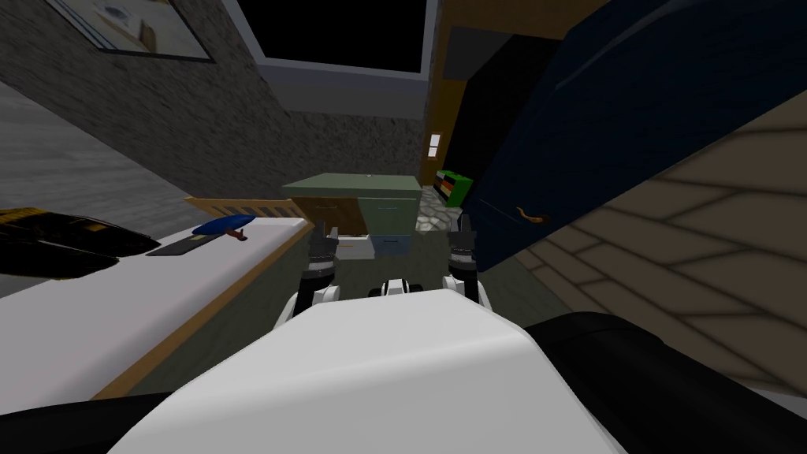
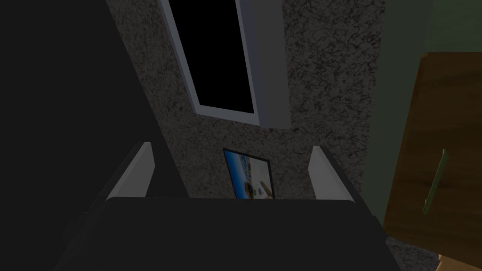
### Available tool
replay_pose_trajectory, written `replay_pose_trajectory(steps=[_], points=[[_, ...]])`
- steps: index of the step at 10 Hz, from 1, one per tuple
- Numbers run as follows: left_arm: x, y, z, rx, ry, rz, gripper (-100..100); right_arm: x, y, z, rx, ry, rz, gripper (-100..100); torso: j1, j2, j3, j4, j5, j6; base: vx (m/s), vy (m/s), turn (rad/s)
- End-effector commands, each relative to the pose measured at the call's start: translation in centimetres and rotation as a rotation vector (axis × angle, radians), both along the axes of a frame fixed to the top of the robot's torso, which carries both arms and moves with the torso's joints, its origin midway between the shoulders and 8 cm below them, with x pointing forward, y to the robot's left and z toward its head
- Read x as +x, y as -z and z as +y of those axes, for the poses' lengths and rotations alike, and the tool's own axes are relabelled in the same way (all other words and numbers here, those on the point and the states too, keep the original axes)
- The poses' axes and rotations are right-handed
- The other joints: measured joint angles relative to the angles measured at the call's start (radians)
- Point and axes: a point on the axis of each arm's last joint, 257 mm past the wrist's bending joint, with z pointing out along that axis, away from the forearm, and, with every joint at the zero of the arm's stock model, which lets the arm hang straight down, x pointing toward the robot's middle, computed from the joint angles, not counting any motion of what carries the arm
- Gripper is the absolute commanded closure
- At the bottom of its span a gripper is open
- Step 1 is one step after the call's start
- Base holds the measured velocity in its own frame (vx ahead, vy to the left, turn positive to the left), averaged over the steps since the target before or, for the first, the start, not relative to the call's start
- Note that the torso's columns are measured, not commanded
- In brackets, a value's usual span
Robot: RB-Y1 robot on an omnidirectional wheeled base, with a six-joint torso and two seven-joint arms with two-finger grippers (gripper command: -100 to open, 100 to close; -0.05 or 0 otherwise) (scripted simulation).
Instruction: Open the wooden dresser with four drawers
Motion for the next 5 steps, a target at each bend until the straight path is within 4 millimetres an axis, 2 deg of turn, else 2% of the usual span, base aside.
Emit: replay_pose_trajectory(steps=[1,5], points=[[1.3,1.9,-0.2,0.026,0.011,0.048,-100,0.0,0.0,0.0,0.000,0.000,0.000,0,-0.001,0.000,0.000,0.000,0.000,0.000,0.110,-0.031,-0.026],[3.3,5.4,0.0,0.036,0.011,0.131,-100,0.0,0.0,0.0,0.000,0.000,0.000,0,0.001,0.002,0.001,0.000,0.000,0.000,0.126,-0.025,-0.038]])
